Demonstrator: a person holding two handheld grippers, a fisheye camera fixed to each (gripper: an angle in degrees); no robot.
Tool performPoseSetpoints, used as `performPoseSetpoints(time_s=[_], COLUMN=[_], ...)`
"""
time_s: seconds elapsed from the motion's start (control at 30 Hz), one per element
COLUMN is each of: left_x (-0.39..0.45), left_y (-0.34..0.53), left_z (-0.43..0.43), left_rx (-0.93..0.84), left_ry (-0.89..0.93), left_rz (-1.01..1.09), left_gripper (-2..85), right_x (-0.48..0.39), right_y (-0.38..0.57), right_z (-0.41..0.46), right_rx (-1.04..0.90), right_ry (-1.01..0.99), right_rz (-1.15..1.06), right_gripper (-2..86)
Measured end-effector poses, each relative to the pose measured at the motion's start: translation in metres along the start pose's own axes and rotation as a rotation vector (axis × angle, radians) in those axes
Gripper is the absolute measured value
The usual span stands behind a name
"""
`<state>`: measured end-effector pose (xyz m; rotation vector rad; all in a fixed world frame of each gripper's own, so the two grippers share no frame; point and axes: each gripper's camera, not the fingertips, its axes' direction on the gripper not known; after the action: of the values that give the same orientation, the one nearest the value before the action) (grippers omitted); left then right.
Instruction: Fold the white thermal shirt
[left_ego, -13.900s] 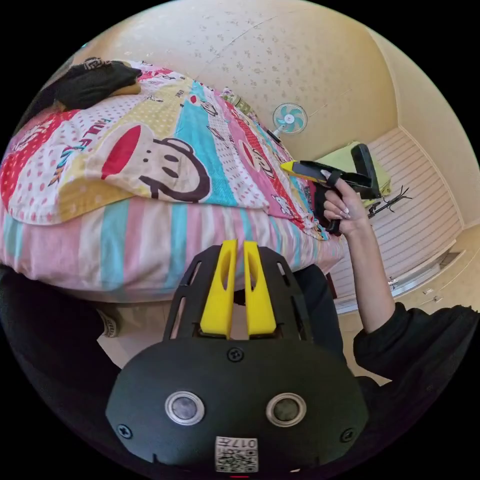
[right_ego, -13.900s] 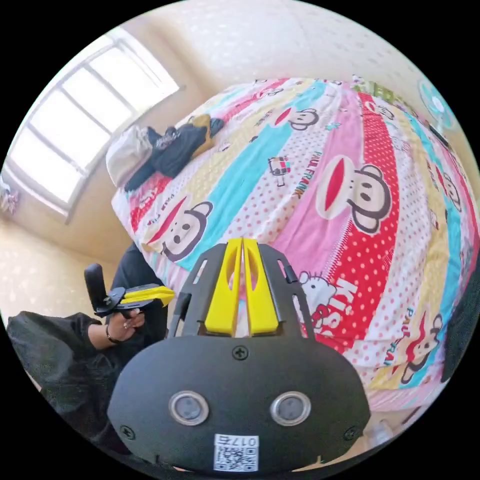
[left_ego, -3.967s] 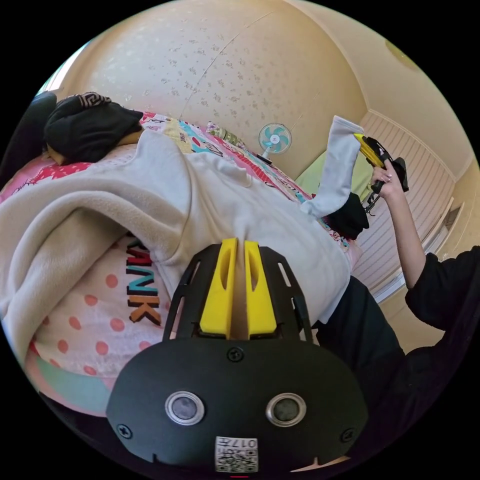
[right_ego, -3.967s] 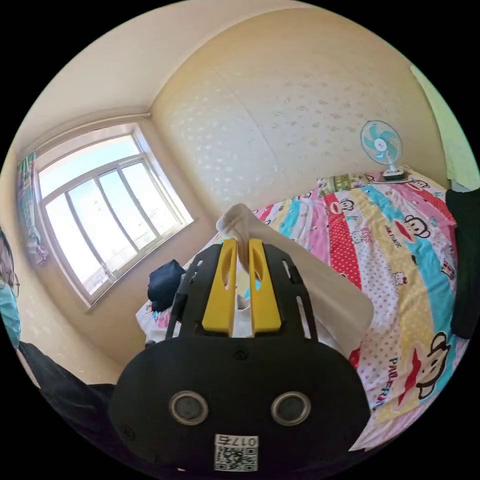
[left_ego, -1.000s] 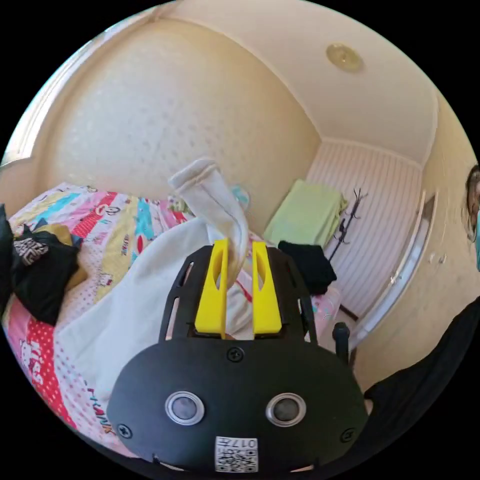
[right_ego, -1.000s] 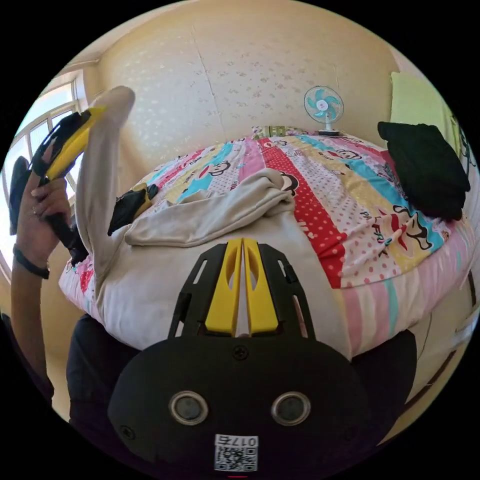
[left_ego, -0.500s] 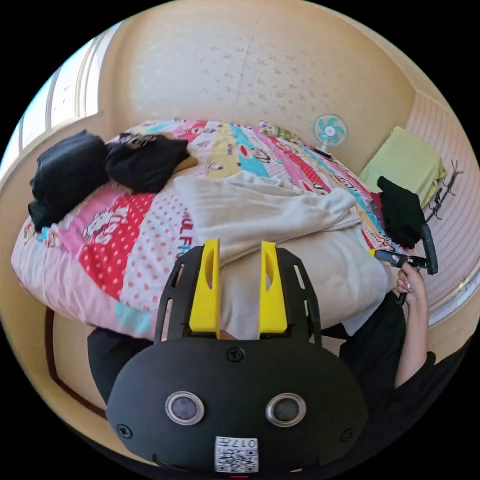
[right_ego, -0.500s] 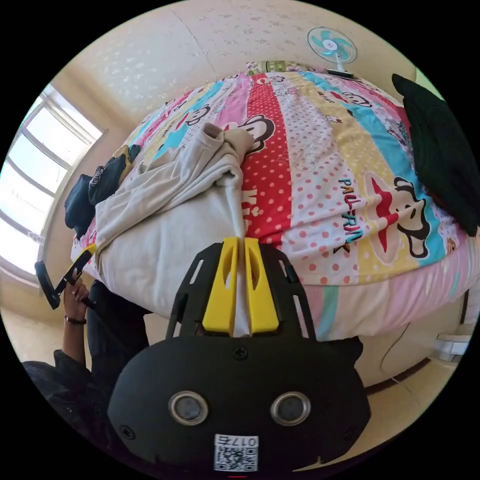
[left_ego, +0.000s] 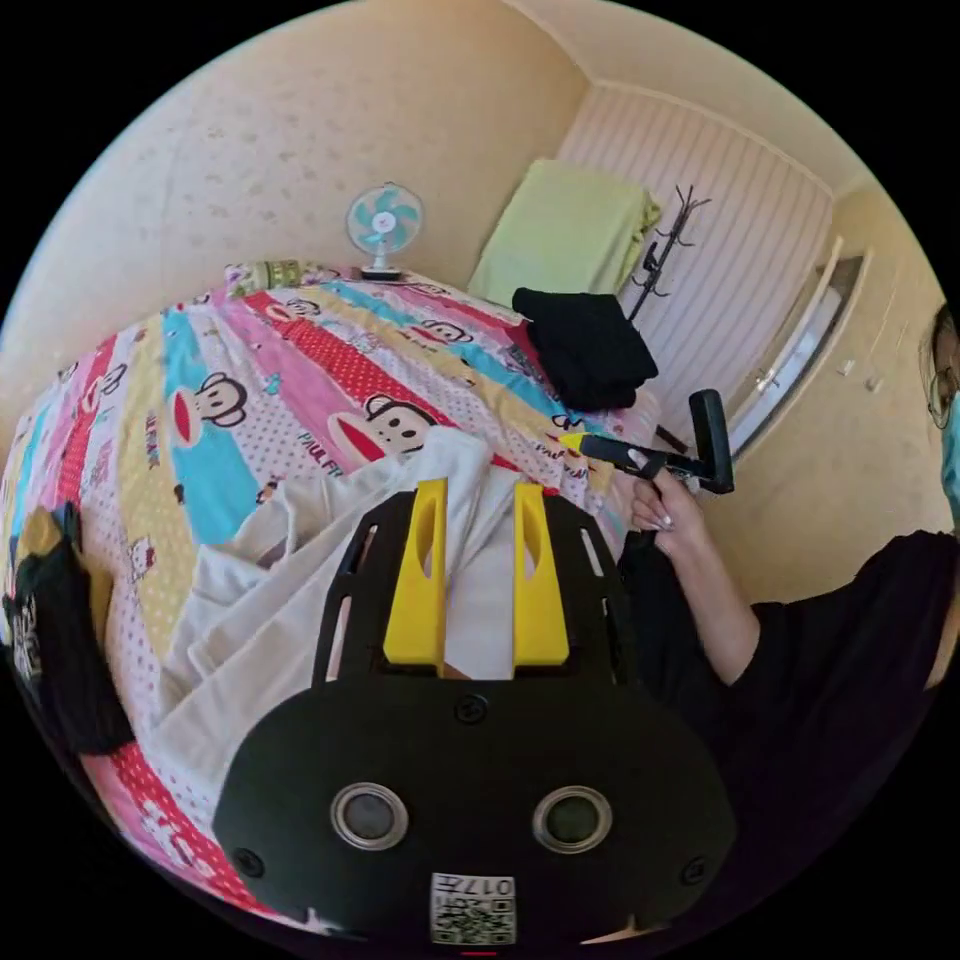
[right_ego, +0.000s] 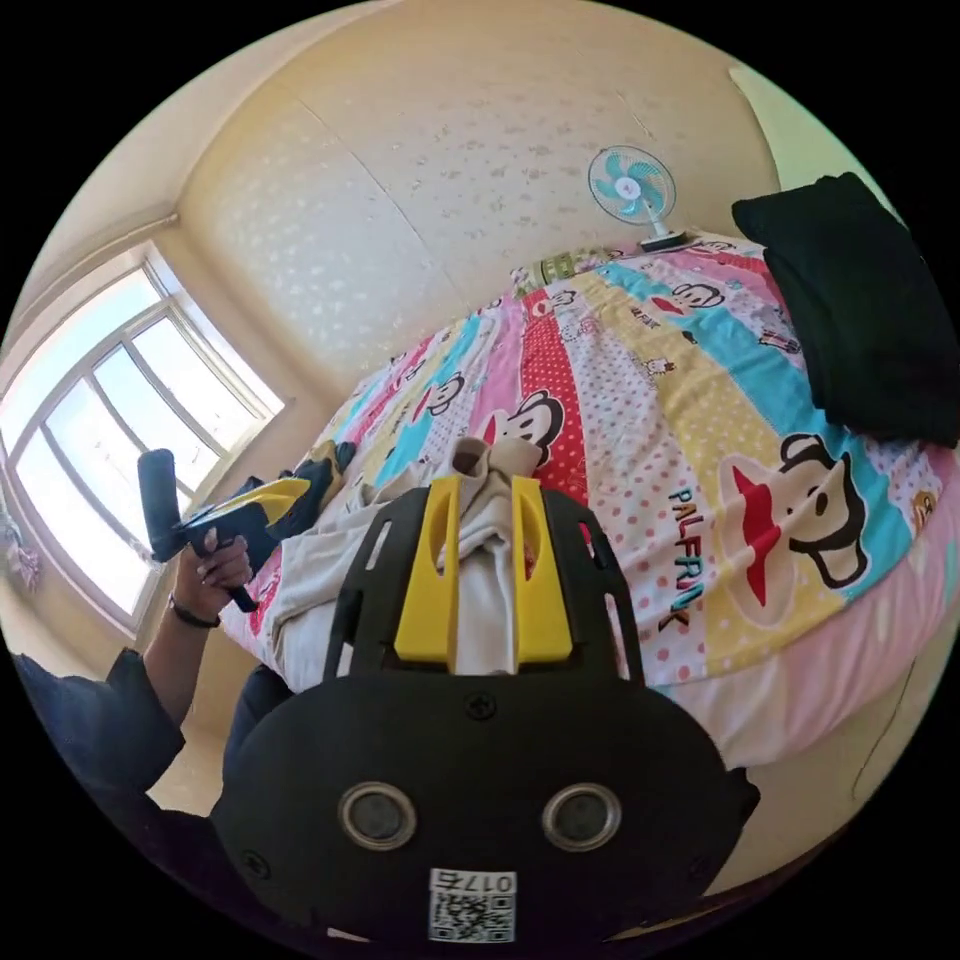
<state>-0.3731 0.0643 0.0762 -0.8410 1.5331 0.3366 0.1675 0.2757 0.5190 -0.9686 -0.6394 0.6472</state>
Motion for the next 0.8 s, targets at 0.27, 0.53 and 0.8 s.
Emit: performPoseSetpoints(time_s=[0.27, 0.53, 0.8], left_x=[-0.015, -0.034, -0.065], left_y=[-0.135, -0.121, -0.076], left_z=[0.229, 0.221, 0.172], left_rx=[-0.568, -0.361, -0.145], left_ry=[-0.103, -0.234, 0.135], left_rz=[0.022, -0.165, -0.296], left_gripper=[10.6, 3.4, 5.6], right_x=[-0.022, -0.058, -0.036], right_y=[0.014, 0.017, 0.021], right_z=[0.065, 0.056, 0.04], right_rx=[-0.283, -0.301, -0.255], right_ry=[0.197, 0.297, 0.123], right_rz=[-0.113, -0.16, -0.027], right_gripper=[6.3, 5.3, 5.9])
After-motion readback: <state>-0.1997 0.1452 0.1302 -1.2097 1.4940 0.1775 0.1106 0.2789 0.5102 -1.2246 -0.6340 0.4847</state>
